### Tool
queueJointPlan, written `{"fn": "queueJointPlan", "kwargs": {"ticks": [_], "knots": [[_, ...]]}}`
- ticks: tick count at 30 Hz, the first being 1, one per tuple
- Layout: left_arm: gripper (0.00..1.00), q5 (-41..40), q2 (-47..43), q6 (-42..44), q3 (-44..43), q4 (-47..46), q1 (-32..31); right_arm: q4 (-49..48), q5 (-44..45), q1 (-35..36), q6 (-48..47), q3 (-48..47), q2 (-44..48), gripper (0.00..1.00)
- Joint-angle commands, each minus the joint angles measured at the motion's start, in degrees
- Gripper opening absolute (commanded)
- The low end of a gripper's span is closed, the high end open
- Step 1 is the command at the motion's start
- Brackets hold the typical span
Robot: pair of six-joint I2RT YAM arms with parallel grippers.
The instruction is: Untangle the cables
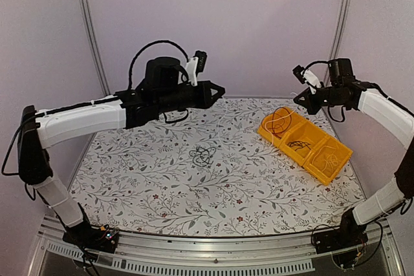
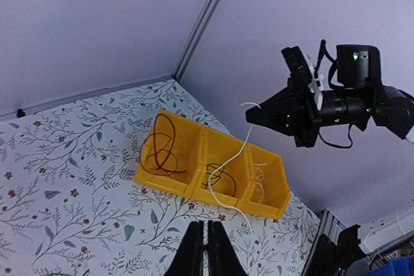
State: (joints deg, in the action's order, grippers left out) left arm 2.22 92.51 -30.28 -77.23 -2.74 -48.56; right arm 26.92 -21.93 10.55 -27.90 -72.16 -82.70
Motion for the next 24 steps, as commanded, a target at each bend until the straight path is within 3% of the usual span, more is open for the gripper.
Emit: {"fn": "queueJointPlan", "kwargs": {"ticks": [1,9,16,21,22,24], "knots": [[0.00,13.72,11.68,8.03,-12.99,-4.37,-4.70,10.53,4.04,-6.18,-5.68,-0.15,5.45,0.00],[0.00,23.42,37.11,10.09,-38.02,-5.50,-10.80,17.47,11.25,-19.36,-16.75,3.50,14.58,0.00],[0.00,25.27,43.54,0.31,-37.33,-15.75,-9.36,19.93,16.18,-23.70,-22.77,11.05,16.04,0.00],[0.00,25.12,48.35,-5.59,-39.42,-20.80,-10.35,16.62,16.18,-23.79,-20.30,15.94,11.64,0.00],[0.00,24.82,49.32,-6.06,-40.26,-21.15,-10.66,16.14,15.71,-23.77,-19.74,16.40,10.22,0.04],[0.00,24.03,51.01,-6.72,-42.26,-21.44,-11.59,16.15,14.67,-23.73,-18.15,16.54,6.05,0.25]]}}
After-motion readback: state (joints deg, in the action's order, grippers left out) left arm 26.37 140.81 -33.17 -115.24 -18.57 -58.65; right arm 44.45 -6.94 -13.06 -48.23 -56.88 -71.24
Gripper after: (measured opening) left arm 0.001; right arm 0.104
